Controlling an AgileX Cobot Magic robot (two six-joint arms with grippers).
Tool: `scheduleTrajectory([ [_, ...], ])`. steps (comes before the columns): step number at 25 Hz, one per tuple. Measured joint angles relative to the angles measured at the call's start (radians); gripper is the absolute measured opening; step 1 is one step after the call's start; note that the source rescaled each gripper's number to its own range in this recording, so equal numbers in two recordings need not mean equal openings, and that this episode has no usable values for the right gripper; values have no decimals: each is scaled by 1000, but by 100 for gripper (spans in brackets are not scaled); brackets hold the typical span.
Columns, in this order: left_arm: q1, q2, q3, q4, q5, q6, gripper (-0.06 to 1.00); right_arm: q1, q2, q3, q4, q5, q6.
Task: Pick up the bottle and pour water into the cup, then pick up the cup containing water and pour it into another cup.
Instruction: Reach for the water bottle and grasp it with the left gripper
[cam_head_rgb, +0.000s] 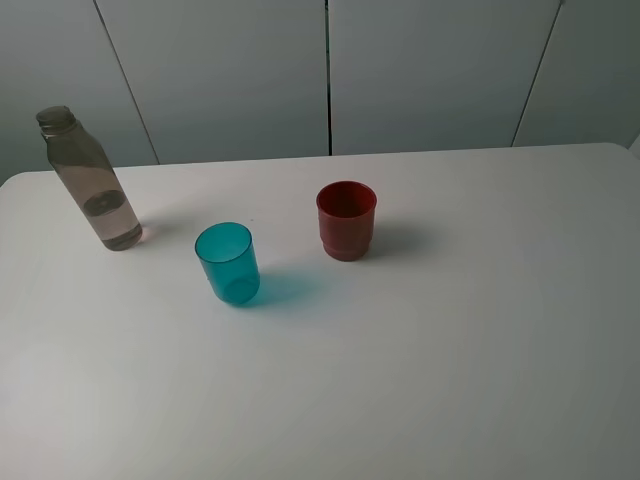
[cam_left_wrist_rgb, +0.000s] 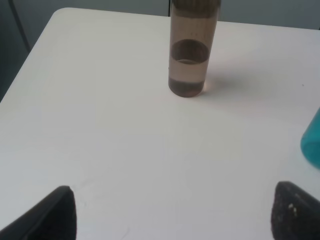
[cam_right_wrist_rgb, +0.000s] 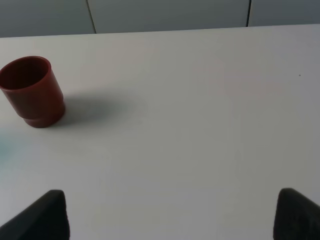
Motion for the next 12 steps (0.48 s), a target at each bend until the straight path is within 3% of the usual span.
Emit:
scheduleTrajectory([
  [12, 0, 0, 0, 0, 0, 3, 100, 0, 0, 0, 0, 0, 0],
])
